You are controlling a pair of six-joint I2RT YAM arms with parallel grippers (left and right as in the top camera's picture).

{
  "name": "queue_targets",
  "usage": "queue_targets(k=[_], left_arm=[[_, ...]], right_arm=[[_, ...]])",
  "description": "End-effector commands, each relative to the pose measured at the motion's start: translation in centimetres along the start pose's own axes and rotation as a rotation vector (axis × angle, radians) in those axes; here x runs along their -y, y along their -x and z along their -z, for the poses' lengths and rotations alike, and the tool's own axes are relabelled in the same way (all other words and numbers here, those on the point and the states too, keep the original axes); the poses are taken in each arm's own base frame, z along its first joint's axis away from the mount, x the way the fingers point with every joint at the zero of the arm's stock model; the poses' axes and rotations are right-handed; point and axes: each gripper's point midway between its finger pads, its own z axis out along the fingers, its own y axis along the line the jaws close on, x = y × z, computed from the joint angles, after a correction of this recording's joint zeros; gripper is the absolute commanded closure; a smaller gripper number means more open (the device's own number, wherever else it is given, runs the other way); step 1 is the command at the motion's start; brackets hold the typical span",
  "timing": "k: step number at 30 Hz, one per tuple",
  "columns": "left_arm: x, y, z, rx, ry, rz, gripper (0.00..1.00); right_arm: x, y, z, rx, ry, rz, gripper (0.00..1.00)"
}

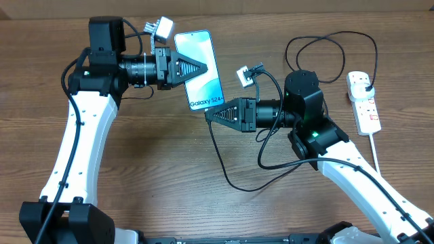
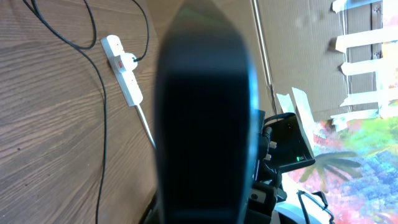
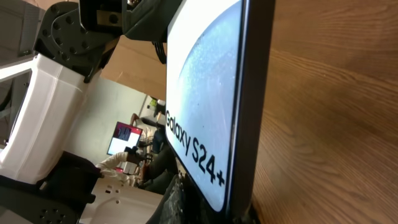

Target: Plug charger to phone and switch on socket

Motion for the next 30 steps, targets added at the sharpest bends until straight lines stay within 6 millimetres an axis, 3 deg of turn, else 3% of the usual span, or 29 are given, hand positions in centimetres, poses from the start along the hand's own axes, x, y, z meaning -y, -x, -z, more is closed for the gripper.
queue_targets(k=[1,8,17,20,25,30], left_arm=[[3.4,-2.5,-0.6,-0.113,-0.148,-0.015,0.96],[3.2,-2.3,-0.7,-0.103,-0.135,-0.037,0.96],[-0.9,-0.2,-0.7,0.022,0.101,-0.046,0.96],[-3.7,0.1,-0.2,0.071,0.251,0.013,0.96],[-7.8,-0.5,1.3,0.100,0.484,0.055,0.96],[-10.5,-0.9,3.0,0.124,0.658,0.090,0.96]], right_arm=[[0.6,4.4,0.9,0.204,-0.094,0.059,0.96],[0.9,4.0,0.8,0.184,-0.105,0.100,0.96],[7.0,-1.6,1.6,-0.019,-0.327,0.082,0.96],[10.7,-3.8,3.3,-0.071,-0.515,0.033,0.96],[17.2,-6.7,9.3,-0.110,-0.985,-0.077,0.96],[19.9,-8.7,12.0,-0.171,-1.172,-0.137,0.96]])
